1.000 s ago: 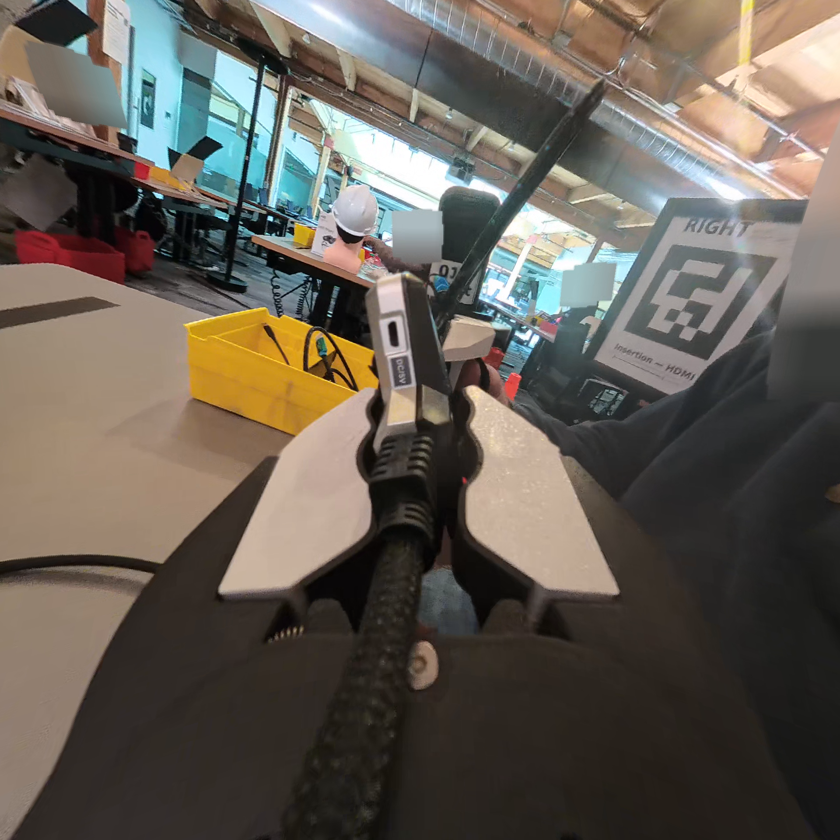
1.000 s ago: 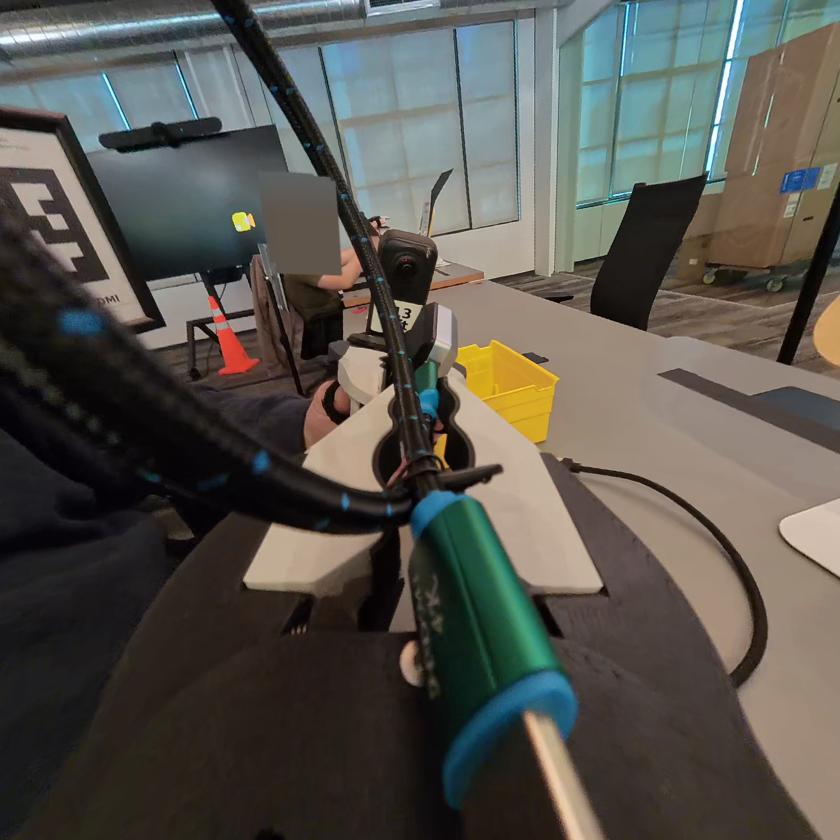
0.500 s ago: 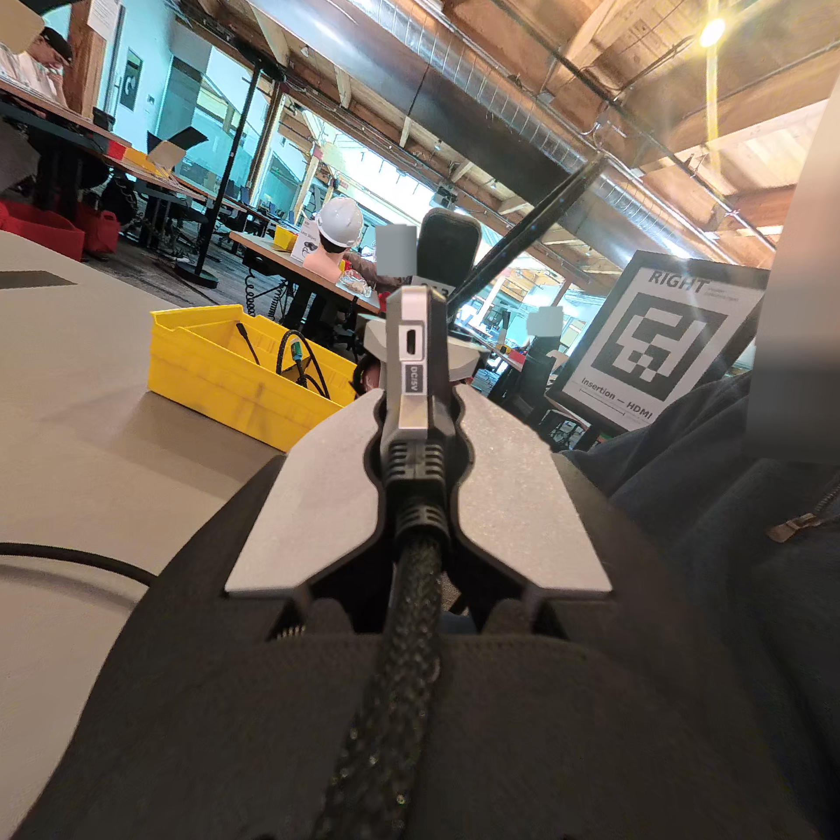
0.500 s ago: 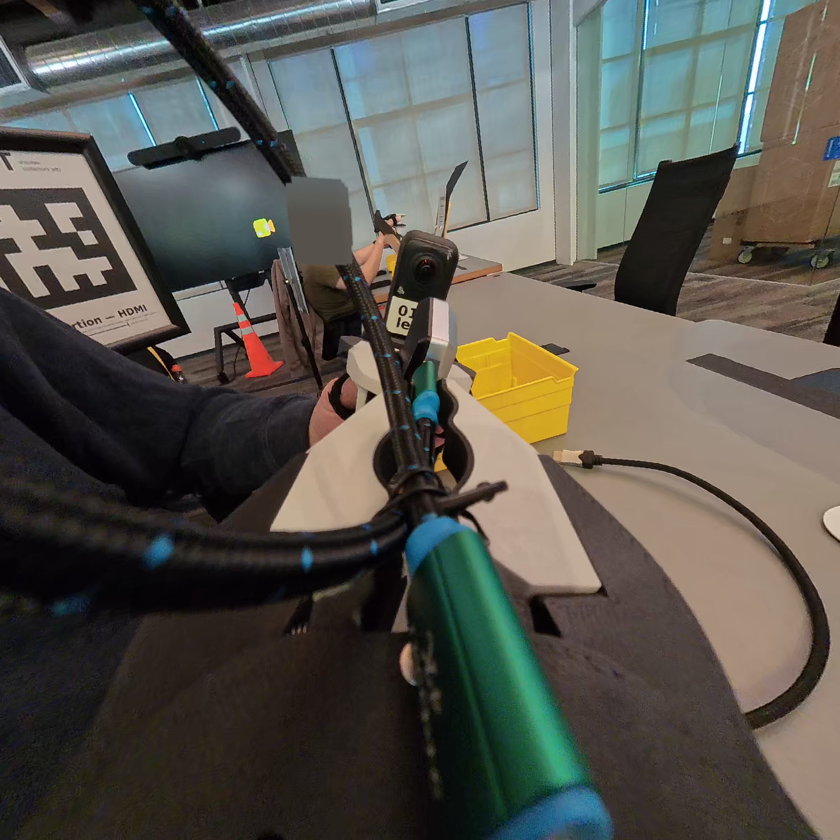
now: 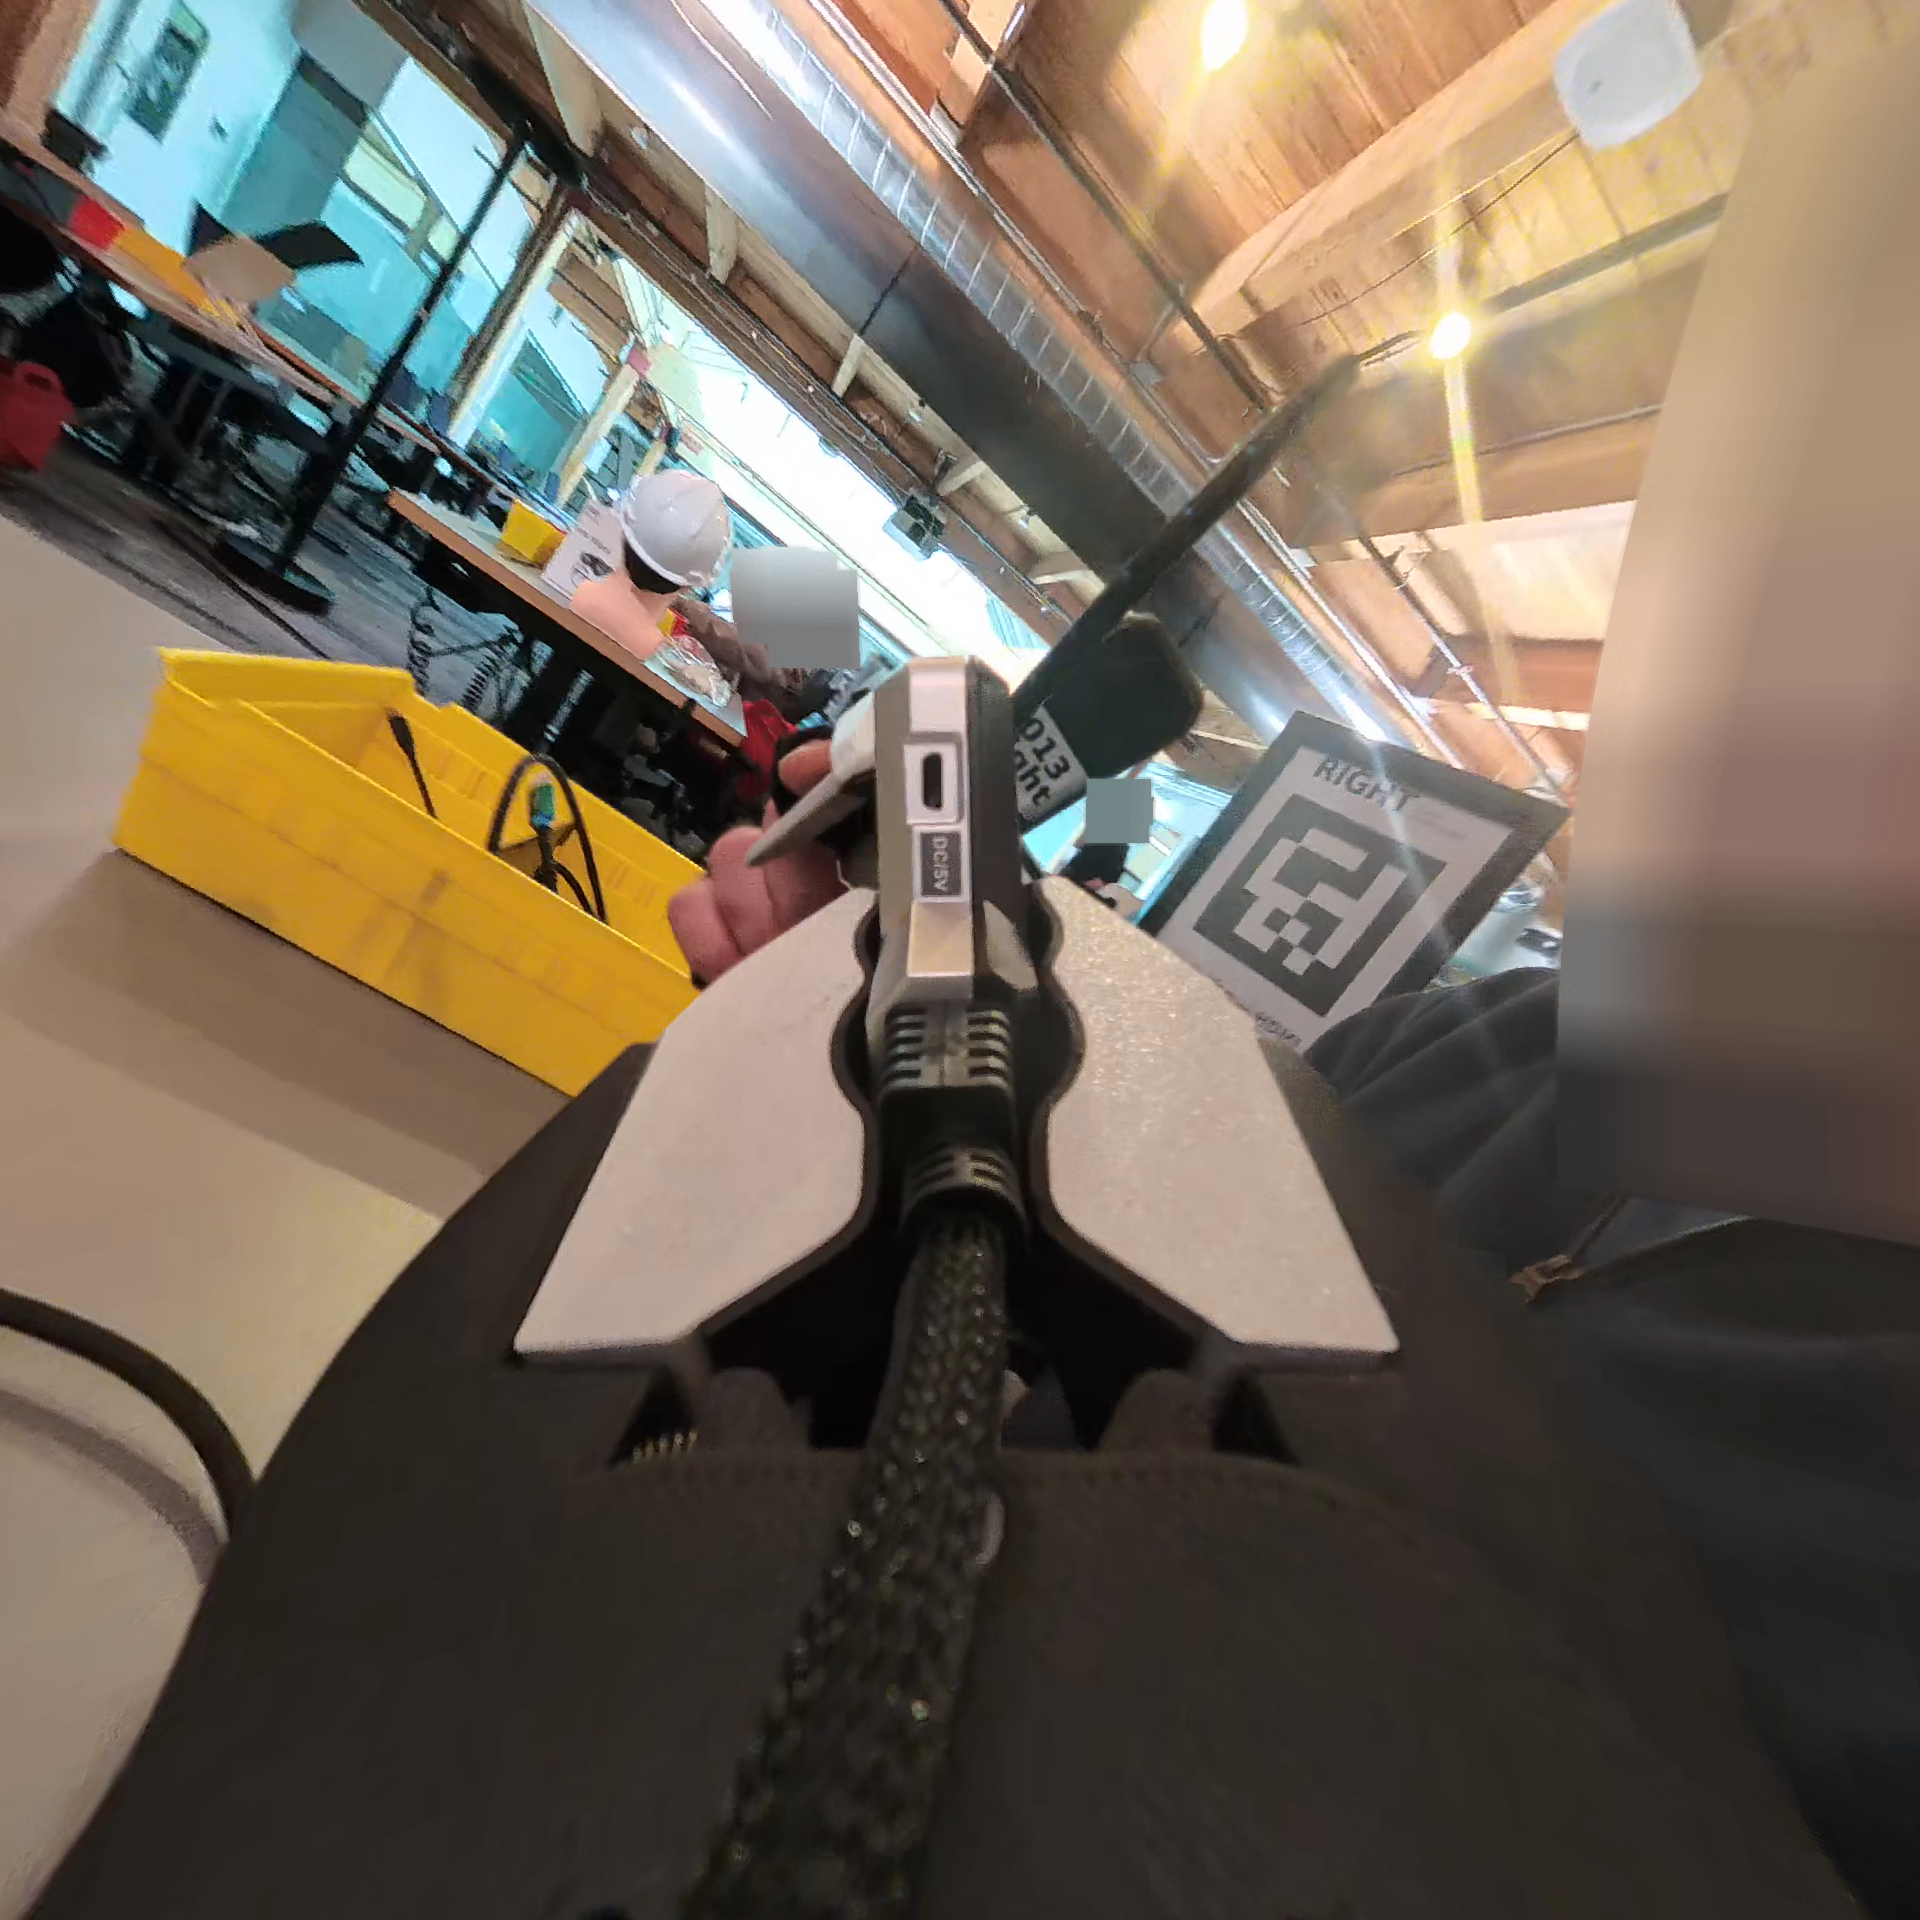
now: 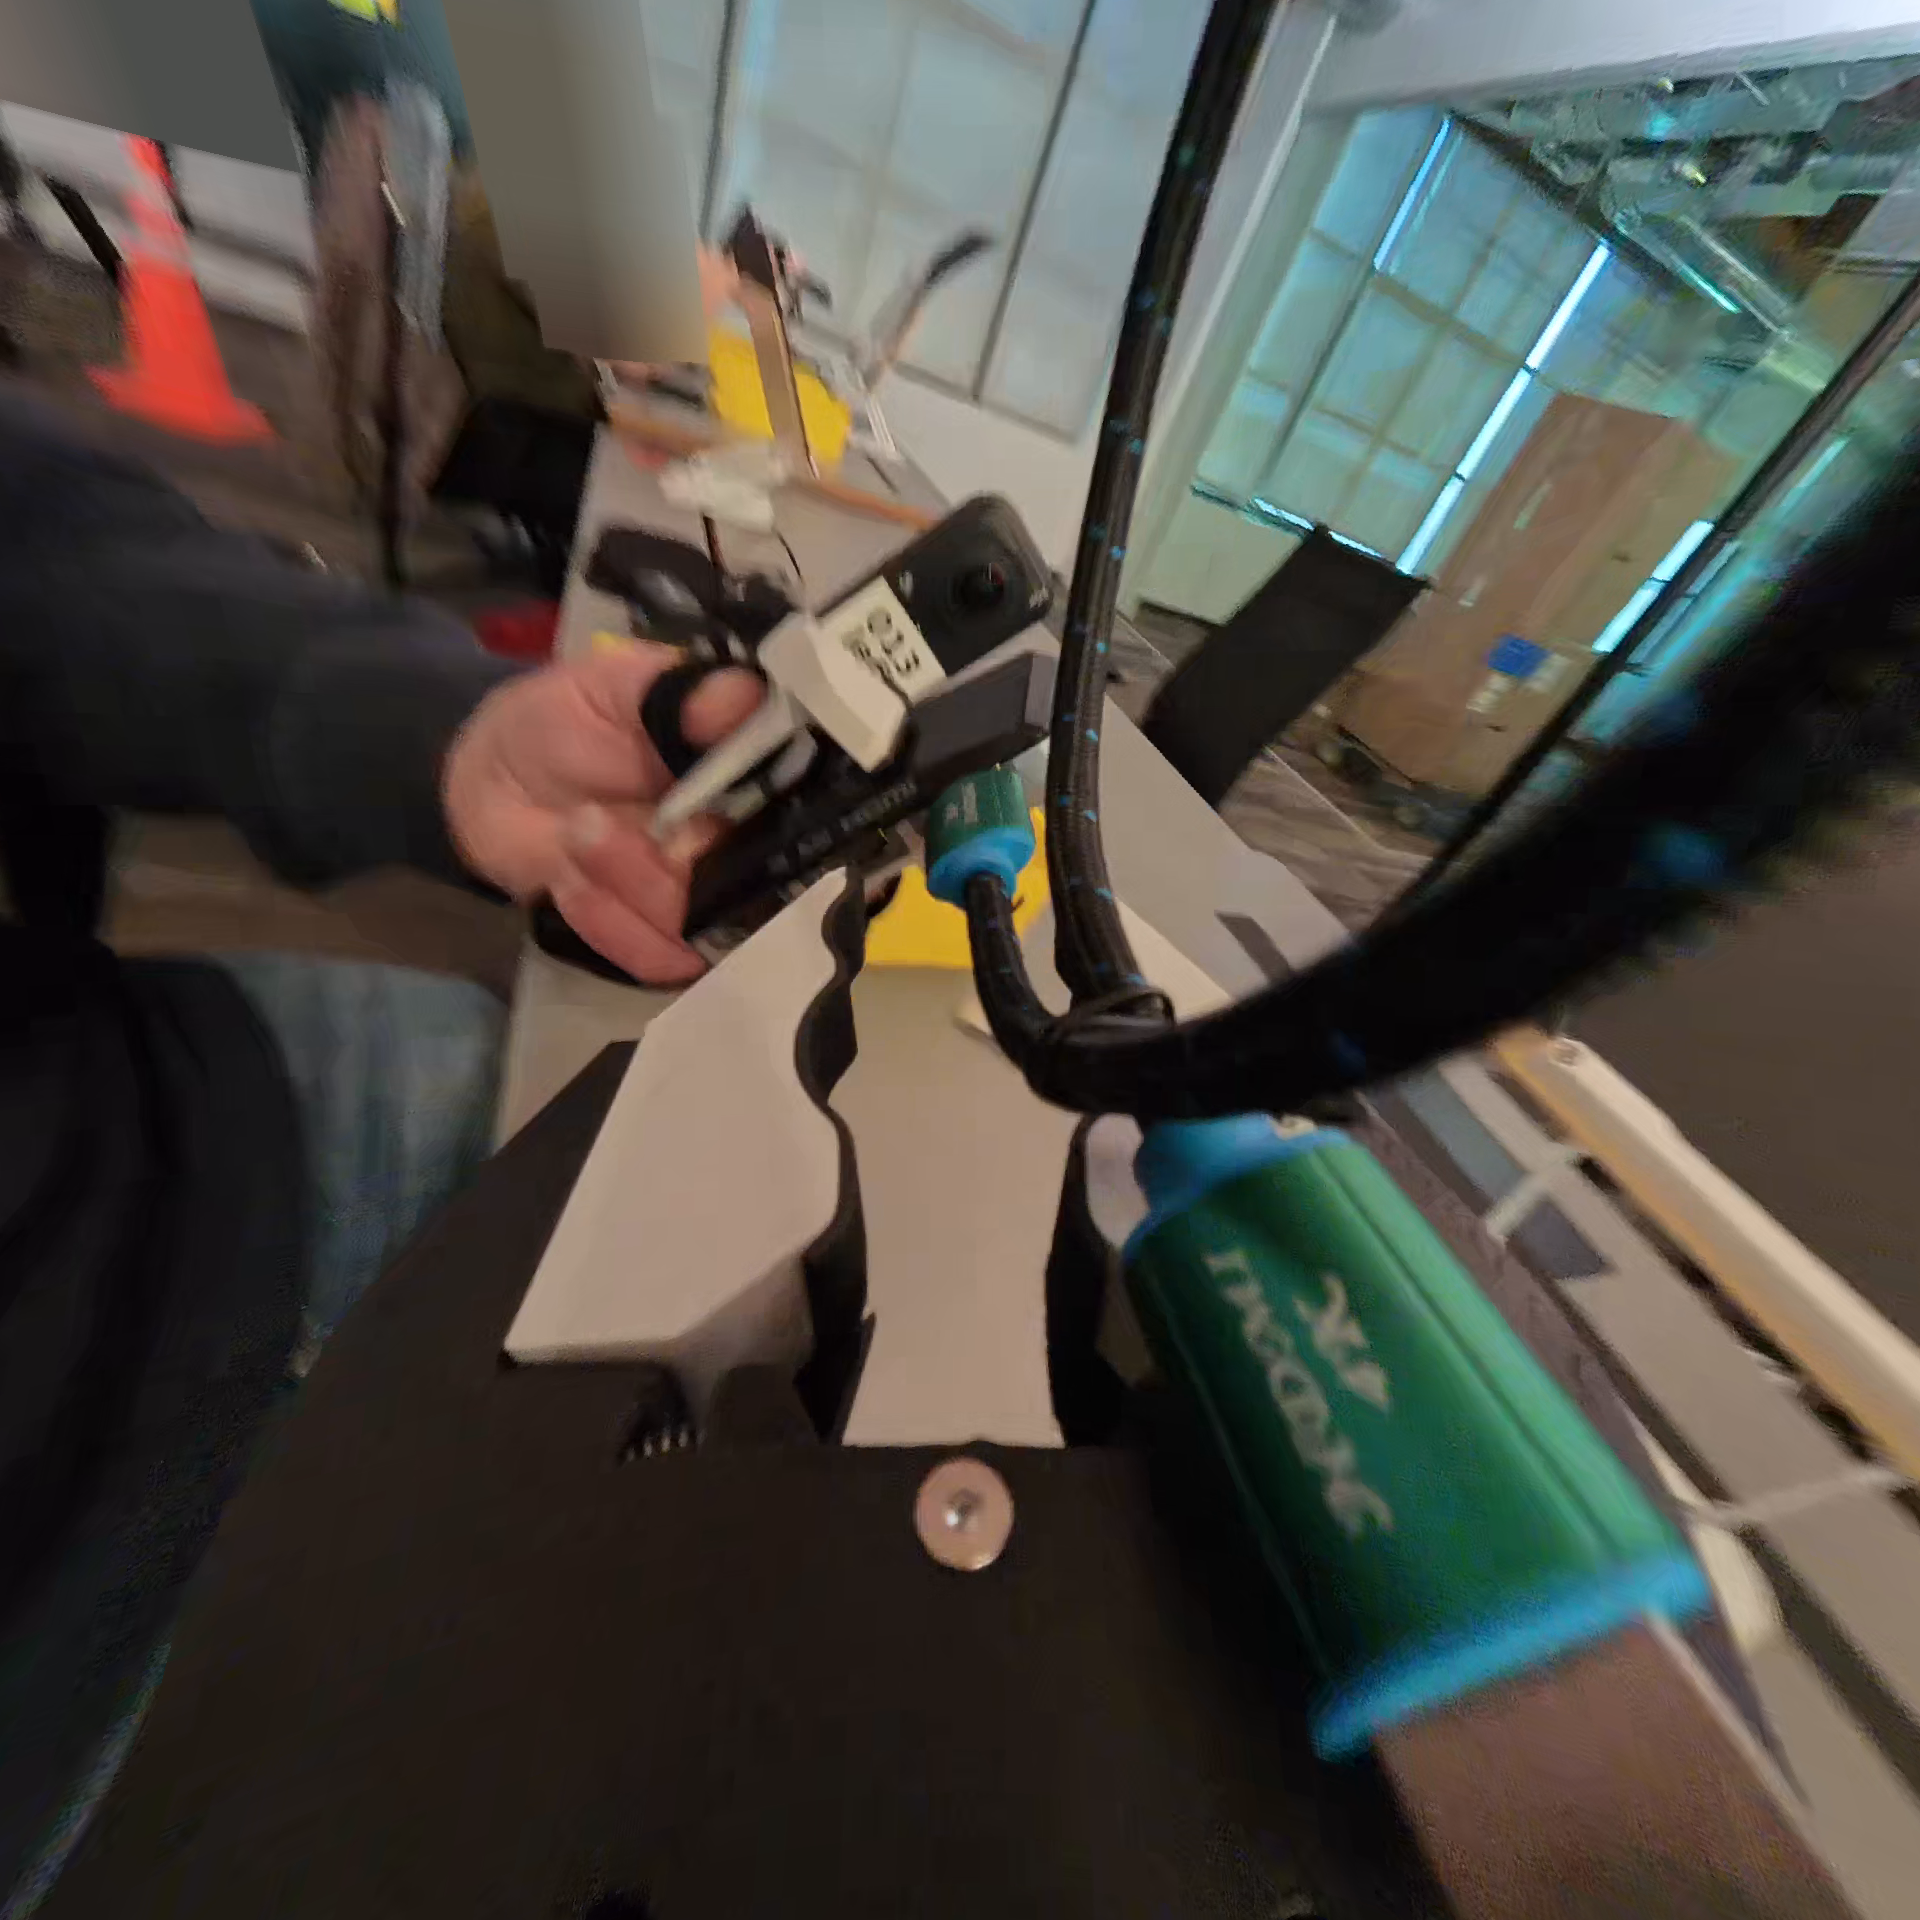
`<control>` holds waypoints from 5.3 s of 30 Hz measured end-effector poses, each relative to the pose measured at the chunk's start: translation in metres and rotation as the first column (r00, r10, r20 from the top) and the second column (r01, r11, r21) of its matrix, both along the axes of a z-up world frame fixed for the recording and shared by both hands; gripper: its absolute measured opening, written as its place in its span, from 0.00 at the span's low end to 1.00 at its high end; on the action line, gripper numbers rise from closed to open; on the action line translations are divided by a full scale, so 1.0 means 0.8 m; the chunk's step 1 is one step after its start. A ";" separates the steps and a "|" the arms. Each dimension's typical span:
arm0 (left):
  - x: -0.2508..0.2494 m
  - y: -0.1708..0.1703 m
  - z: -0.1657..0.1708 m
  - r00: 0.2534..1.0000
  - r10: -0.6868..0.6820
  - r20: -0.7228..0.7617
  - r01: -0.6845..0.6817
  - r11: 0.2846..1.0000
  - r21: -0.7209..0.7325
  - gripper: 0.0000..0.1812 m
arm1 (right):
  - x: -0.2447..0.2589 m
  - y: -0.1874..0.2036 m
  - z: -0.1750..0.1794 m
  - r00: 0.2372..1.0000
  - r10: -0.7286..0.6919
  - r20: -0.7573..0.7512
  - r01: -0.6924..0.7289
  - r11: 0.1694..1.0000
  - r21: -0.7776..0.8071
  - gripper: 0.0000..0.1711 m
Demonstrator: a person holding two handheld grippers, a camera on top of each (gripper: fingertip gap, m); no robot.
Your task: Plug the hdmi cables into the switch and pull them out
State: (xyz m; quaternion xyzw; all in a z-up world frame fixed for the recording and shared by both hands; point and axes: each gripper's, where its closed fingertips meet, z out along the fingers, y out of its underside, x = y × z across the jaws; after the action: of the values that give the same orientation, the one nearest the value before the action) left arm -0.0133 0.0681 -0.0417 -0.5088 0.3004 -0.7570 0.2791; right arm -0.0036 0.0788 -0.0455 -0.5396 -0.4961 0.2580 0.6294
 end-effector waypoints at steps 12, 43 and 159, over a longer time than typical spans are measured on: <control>0.012 -0.005 -0.014 0.995 -0.099 -0.014 0.096 0.984 -0.147 0.13 | 0.004 -0.004 0.000 0.984 -0.049 0.170 0.006 0.970 0.243 0.14; 0.018 -0.026 -0.013 0.994 -0.099 0.041 0.103 0.987 -0.123 0.13 | 0.012 -0.031 -0.007 0.966 0.039 0.255 -0.073 0.989 0.126 0.10; -0.004 0.036 -0.074 0.993 -0.004 -0.114 -0.020 0.977 -0.211 0.13 | 0.509 -0.020 -0.221 0.285 -0.249 0.926 0.886 0.436 -0.155 0.05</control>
State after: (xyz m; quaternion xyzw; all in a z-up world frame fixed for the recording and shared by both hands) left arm -0.0163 0.0969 -0.1006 -0.5791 0.2313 -0.7534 0.2087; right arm 0.4037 0.0629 -0.2224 -0.9229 -0.3346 -0.1294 0.1398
